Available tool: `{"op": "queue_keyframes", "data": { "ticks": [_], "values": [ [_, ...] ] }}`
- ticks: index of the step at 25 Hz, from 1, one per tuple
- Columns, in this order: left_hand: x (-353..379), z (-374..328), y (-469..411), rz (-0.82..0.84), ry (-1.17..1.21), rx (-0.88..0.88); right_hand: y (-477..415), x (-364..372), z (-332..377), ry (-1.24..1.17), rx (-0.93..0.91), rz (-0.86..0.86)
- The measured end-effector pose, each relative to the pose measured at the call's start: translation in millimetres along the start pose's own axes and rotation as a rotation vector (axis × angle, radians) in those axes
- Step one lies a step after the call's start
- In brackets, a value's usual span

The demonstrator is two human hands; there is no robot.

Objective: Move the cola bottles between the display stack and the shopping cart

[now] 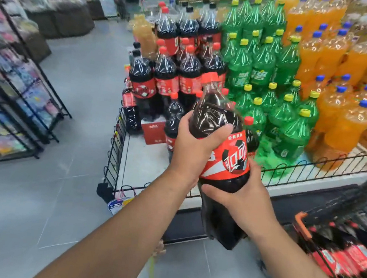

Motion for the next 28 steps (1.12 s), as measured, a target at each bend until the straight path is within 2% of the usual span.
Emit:
{"op": "queue_keyframes", "data": {
  "ticks": [6, 16, 21, 28],
  "values": [
    [-41, 3, -23, 0.036, -0.111, -0.011, -22, 44, -2, -0.025, 0.013, 0.071],
    [-69, 5, -83, 0.031, -0.357, -0.076, -96, 81, -16, -0.063, -0.039, 0.241],
    [-77, 7, -99, -0.025, -0.405, -0.005, -126, 100, -21, -0.083, -0.05, 0.323],
    [-88, 14, -122, 0.008, -0.494, 0.134, -163, 127, -21, -0.031, -0.082, 0.27]
  ]
}}
Point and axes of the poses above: each hand's wrist, its own y-axis away from the middle knuckle, its own x-axis out of the palm, z = x × y, the point moved 7 cm from there along -y, towards the middle knuckle, and after that the axes turned 2 degrees about z, right-handed, at the moved point
